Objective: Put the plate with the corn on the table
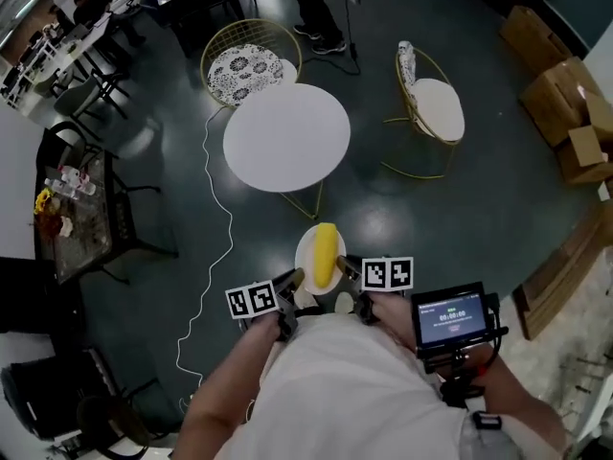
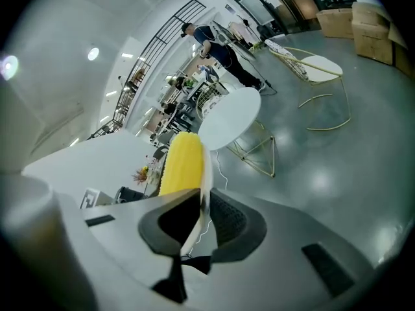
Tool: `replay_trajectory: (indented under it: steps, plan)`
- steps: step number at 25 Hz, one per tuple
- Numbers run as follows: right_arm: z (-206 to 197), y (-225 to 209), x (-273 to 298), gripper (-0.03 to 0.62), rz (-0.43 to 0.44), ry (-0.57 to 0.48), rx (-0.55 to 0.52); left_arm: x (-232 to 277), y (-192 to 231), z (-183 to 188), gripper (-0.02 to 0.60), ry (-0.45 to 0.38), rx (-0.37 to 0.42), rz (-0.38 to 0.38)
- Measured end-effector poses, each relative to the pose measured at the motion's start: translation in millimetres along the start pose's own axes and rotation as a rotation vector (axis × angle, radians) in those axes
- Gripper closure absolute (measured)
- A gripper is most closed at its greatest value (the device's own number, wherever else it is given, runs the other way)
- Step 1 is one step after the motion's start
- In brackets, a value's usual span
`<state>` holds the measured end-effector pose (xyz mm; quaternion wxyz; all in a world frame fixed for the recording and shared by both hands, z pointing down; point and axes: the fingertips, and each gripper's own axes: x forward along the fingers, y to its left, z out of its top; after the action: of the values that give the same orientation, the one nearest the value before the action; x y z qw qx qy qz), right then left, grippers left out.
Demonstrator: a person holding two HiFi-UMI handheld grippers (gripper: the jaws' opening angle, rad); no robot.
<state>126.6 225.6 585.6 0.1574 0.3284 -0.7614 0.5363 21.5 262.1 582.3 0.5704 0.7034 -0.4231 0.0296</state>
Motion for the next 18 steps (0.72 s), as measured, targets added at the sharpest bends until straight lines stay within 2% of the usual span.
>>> replay_trajectory:
  steps: [6,12,18]
  plan:
    - [-8,-1,-19,0.542,0.031,0.015,-0.011,-1,-15,-21,0.548,-0.024,-0.008,0.020]
    - [-39,7,-40,0.542,0.046,0.016,-0.016,-19,-21,-51,0.547,-0.018,0.005,0.030]
    - [-46,4,-43,0.542,0.050,0.002,-0.010,-18,-21,-60,0.546,-0.011,0.013,0.024]
